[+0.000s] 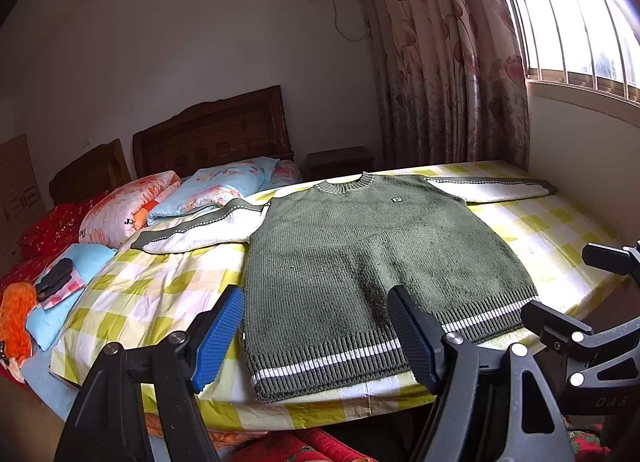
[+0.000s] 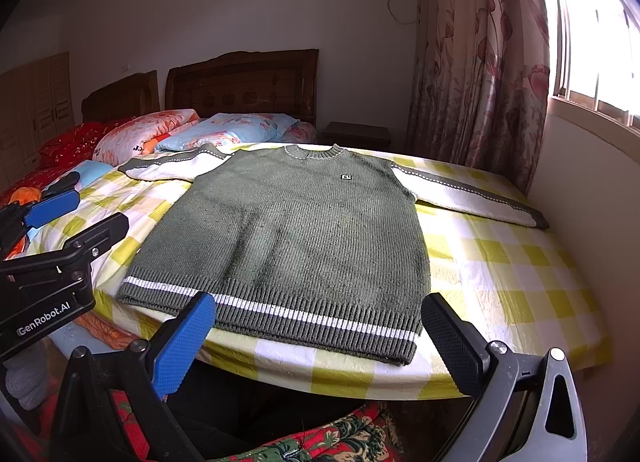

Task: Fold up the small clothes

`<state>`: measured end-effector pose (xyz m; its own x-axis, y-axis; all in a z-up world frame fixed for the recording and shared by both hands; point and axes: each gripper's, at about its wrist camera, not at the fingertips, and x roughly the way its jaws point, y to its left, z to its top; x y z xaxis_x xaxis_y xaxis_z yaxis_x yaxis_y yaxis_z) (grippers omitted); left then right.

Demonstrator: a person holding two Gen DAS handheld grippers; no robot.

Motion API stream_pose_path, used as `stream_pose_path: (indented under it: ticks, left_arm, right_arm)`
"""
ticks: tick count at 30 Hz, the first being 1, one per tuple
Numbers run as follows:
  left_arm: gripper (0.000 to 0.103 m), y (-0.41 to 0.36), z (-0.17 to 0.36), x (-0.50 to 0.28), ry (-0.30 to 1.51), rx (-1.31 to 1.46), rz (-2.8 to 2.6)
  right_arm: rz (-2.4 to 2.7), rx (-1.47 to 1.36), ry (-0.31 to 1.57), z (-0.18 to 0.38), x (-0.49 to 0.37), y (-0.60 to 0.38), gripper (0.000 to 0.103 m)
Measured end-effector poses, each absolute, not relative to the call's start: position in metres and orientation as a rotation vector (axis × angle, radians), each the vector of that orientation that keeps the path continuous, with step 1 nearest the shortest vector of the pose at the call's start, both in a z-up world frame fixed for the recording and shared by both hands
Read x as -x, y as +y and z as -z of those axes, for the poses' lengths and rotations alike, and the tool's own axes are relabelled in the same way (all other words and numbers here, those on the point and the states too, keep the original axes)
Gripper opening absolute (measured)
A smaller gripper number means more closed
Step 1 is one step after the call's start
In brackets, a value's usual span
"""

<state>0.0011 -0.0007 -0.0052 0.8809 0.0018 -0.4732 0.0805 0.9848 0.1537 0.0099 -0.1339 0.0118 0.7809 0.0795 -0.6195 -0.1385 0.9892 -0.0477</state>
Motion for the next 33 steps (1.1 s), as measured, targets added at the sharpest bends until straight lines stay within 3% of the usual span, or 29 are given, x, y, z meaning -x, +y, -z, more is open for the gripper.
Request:
stream_pose_path:
  ticks: [33]
  left_arm:
    - [0.076, 0.0045, 0.0076, 0.0002, 0.501, -0.158, 0.042]
  right_arm:
    - [-0.120, 0.069, 0.682, -0.0089, -0.0124, -0.1362, 0.103]
